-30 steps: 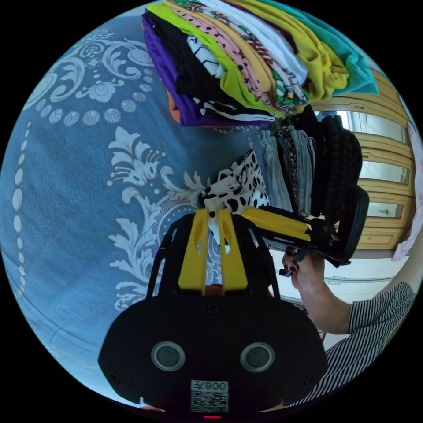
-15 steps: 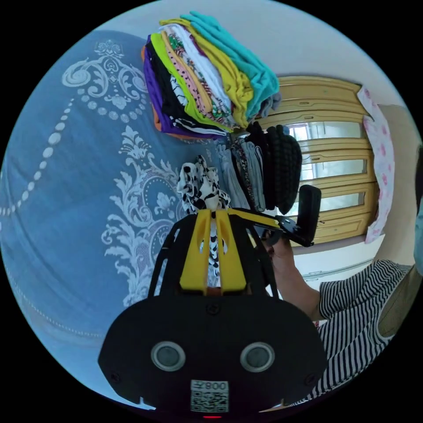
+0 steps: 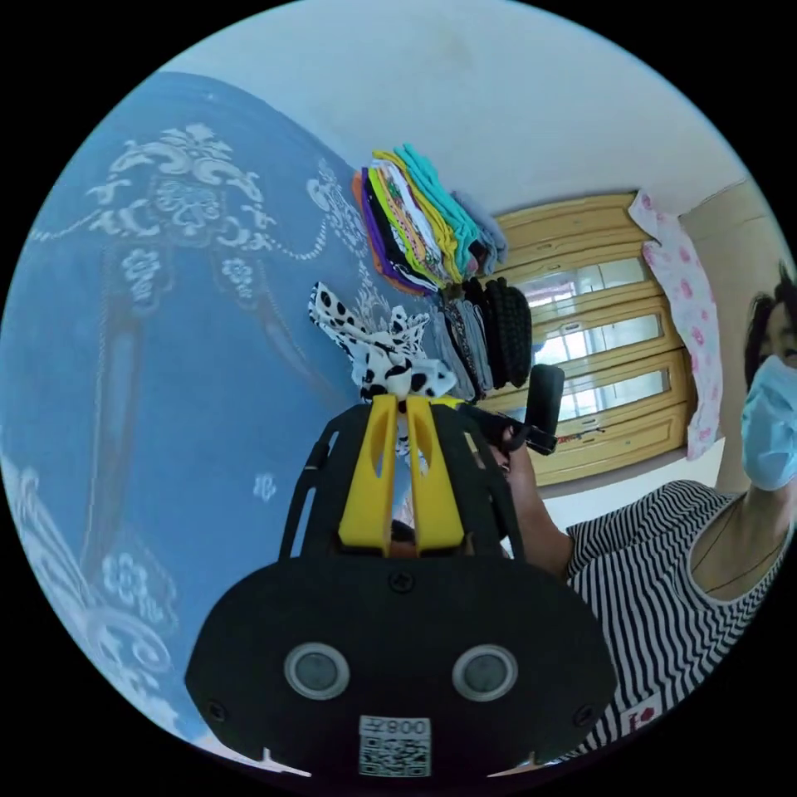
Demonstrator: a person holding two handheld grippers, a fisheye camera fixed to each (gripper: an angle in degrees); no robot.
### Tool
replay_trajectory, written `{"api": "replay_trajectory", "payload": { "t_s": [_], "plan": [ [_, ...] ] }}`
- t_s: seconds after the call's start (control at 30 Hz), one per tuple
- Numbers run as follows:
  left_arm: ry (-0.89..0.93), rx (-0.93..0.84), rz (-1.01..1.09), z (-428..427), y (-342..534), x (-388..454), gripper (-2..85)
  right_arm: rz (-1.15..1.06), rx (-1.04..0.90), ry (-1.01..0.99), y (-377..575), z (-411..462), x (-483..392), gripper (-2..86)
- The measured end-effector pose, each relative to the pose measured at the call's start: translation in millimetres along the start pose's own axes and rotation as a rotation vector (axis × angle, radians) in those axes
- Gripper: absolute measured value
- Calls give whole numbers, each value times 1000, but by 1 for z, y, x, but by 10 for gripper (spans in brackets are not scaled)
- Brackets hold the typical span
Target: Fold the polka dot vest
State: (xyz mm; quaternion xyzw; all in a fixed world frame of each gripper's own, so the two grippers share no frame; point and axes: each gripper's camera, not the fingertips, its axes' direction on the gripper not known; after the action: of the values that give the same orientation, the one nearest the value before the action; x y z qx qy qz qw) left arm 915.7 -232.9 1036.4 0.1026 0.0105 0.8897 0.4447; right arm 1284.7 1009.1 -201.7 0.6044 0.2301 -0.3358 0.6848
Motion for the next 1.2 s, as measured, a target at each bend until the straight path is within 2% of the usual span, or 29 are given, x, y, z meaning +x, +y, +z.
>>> {"api": "replay_trajectory", "payload": {
  "t_s": [0.13, 0.33, 0.53, 0.73, 0.9, 1.1, 1.2],
  "plan": [
    [-68, 90, -64, -117, 86, 50, 25, 8, 33, -4, 61, -37, -72, 2],
    [-170, 176, -166, -255, 177, 89, 25, 47, 79, -45, 129, -83, -124, 2],
    [-205, 248, -294, -345, 233, 107, 26, 44, 135, -110, 160, -113, -163, 2],
    [-253, 278, -392, -394, 250, 123, 35, -9, 144, -124, 174, -124, -203, 2],
    [-278, 306, -279, -419, 236, 189, 49, -26, 129, -149, 182, -114, -224, 2],
    [-71, 127, 72, -377, 153, 312, 88, -68, 64, -160, 180, -82, -252, 2],
    [28, 120, 130, -363, 107, 349, 106, -118, -7, -123, 180, -57, -271, 2]
  ]
}}
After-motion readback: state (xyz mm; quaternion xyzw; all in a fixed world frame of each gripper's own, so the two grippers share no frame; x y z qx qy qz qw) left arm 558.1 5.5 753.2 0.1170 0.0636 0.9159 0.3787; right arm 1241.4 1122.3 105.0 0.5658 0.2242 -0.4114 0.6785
